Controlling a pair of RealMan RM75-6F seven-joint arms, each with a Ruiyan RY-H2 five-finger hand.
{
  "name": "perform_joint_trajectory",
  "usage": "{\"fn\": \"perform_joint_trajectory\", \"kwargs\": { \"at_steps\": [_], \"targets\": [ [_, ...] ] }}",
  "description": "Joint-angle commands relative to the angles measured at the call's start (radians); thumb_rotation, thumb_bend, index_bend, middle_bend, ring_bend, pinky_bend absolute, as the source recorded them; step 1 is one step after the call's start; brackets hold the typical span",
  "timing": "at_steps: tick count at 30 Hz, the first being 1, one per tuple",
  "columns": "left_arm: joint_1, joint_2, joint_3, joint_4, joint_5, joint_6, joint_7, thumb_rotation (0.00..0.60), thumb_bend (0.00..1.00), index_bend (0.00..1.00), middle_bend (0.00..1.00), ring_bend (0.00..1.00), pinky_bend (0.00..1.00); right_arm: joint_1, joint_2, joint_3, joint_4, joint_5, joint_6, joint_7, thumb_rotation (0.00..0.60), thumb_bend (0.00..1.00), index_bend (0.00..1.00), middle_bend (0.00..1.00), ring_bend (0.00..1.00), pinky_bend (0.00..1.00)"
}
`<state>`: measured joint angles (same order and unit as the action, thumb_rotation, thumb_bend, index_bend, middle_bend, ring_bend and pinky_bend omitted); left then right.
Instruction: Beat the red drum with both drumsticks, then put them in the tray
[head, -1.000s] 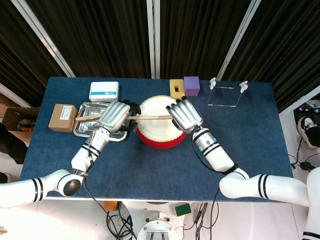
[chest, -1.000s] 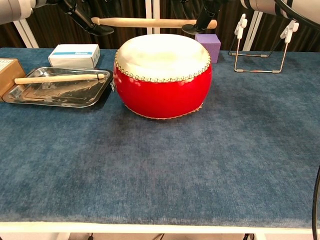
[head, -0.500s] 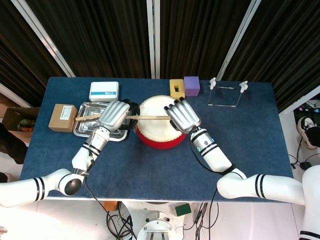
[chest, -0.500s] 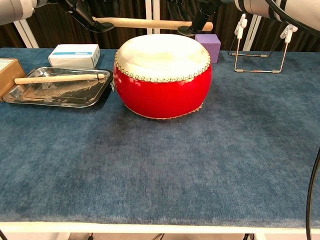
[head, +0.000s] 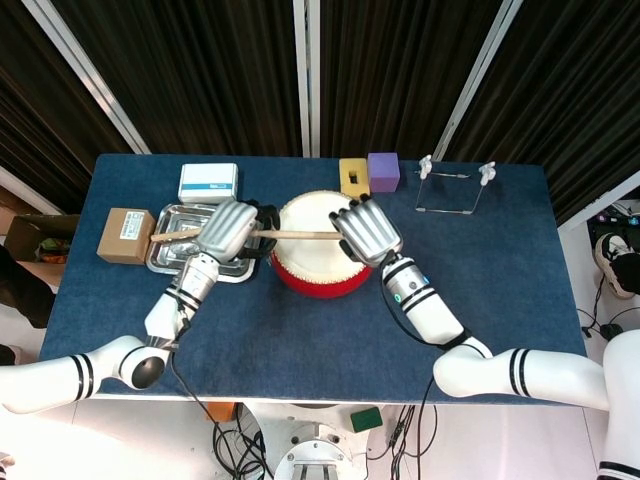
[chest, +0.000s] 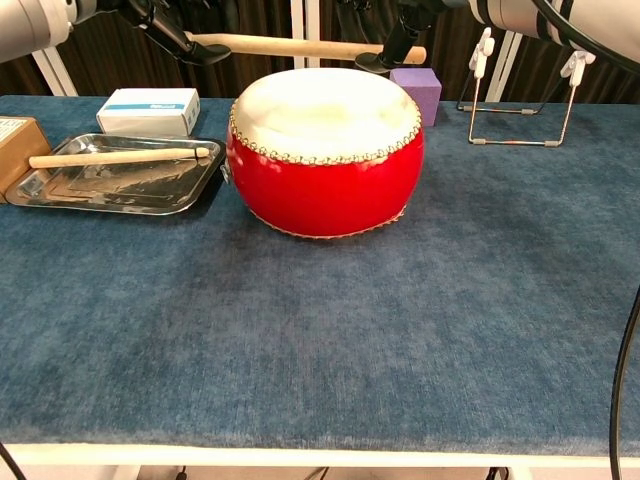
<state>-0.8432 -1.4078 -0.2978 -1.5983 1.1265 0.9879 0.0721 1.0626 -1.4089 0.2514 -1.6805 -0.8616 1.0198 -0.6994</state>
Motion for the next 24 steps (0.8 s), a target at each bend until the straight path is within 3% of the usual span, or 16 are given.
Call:
{"fn": "perform_joint_trajectory", "kwargs": {
  "at_steps": [1, 4, 8, 13, 18, 24],
  "targets": [
    [0.006, -0.002, 0.000, 0.015, 0.013, -0.013, -0.050, 0.600, 0.49, 0.62, 0.61, 0.46, 0.52, -0.003, 0.002, 0.003, -0.005, 0.003, 0.005, 0.009, 0.600, 0.39, 0.57, 0.60, 0.43, 0.36],
    [0.009, -0.002, 0.001, 0.026, 0.025, -0.025, -0.092, 0.600, 0.49, 0.62, 0.61, 0.47, 0.52, -0.005, 0.003, 0.007, -0.013, 0.010, 0.010, 0.018, 0.600, 0.19, 0.42, 0.51, 0.37, 0.32],
    [0.011, -0.001, 0.006, 0.045, 0.044, -0.035, -0.129, 0.600, 0.49, 0.62, 0.61, 0.47, 0.52, -0.008, 0.006, 0.011, -0.023, 0.016, 0.015, 0.027, 0.600, 0.02, 0.26, 0.39, 0.29, 0.26],
    [0.017, -0.002, 0.005, 0.057, 0.057, -0.041, -0.181, 0.600, 0.49, 0.63, 0.62, 0.47, 0.52, -0.011, 0.011, 0.016, -0.032, 0.008, 0.021, 0.045, 0.600, 0.00, 0.14, 0.29, 0.23, 0.22],
    [0.030, 0.002, -0.002, 0.058, 0.064, -0.045, -0.263, 0.600, 0.50, 0.64, 0.63, 0.48, 0.52, -0.020, 0.029, 0.018, -0.044, -0.007, 0.029, 0.062, 0.600, 0.00, 0.13, 0.28, 0.23, 0.22],
    [0.067, 0.012, -0.018, 0.054, 0.099, -0.049, -0.486, 0.600, 0.52, 0.68, 0.67, 0.51, 0.53, -0.050, 0.084, 0.022, -0.079, -0.033, 0.049, 0.094, 0.600, 0.00, 0.13, 0.28, 0.23, 0.21]
  ]
}}
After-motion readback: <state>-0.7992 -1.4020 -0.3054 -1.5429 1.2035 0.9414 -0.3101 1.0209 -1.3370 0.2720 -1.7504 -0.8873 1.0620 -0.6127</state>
